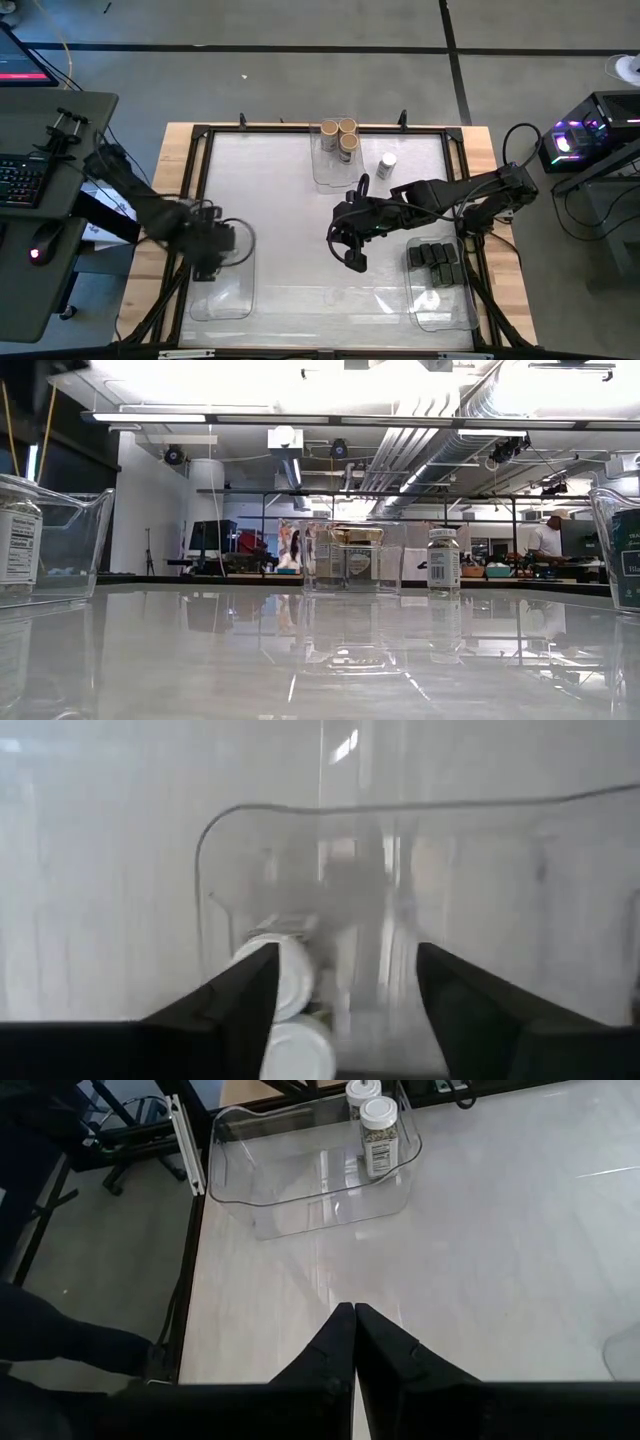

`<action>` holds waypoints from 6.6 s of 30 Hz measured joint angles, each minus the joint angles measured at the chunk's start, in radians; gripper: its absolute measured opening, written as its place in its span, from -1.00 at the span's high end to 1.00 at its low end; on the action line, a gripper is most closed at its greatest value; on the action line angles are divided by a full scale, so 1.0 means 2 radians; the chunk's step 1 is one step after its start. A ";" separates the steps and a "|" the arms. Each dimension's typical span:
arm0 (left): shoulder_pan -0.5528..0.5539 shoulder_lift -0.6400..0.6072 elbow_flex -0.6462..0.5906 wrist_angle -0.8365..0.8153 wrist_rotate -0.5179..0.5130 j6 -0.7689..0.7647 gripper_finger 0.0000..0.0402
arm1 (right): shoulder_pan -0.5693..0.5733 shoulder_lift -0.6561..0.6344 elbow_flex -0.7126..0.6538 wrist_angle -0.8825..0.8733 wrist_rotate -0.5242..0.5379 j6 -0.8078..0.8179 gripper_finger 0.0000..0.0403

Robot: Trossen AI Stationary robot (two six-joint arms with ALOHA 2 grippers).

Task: Sort spices by type
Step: Adjust the white spice bottle in the left transparent bin, then put the white spice bottle into the left transparent bin

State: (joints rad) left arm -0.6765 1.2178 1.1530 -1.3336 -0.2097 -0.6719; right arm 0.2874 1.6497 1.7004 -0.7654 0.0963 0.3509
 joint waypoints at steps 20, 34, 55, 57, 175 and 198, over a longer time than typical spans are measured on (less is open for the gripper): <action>-0.170 0.003 -0.159 0.100 0.022 -0.158 1.00 | 0.000 0.000 0.000 -0.002 -0.004 -0.007 1.00; -0.170 0.003 -0.200 0.090 -0.013 -0.190 1.00 | 0.000 0.000 0.000 -0.001 -0.004 -0.006 1.00; -0.170 0.003 -0.186 0.080 0.011 -0.199 1.00 | 0.001 0.000 0.000 0.000 -0.017 0.004 1.00; -0.170 0.003 -0.173 0.079 0.019 -0.188 1.00 | 0.001 0.000 0.000 0.000 -0.021 0.004 1.00; 0.326 -0.176 -0.221 0.714 -0.092 0.181 1.00 | -0.143 -0.025 -0.294 0.137 -0.103 0.162 1.00; 0.336 -0.161 -0.181 0.647 -0.011 0.224 0.99 | -0.146 0.031 -0.118 0.196 -0.083 -0.030 1.00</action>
State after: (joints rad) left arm -0.0043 0.8963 0.7907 -0.0387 -0.2327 -0.2240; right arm -0.0053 1.7109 1.4635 -0.3725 -0.0687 0.2904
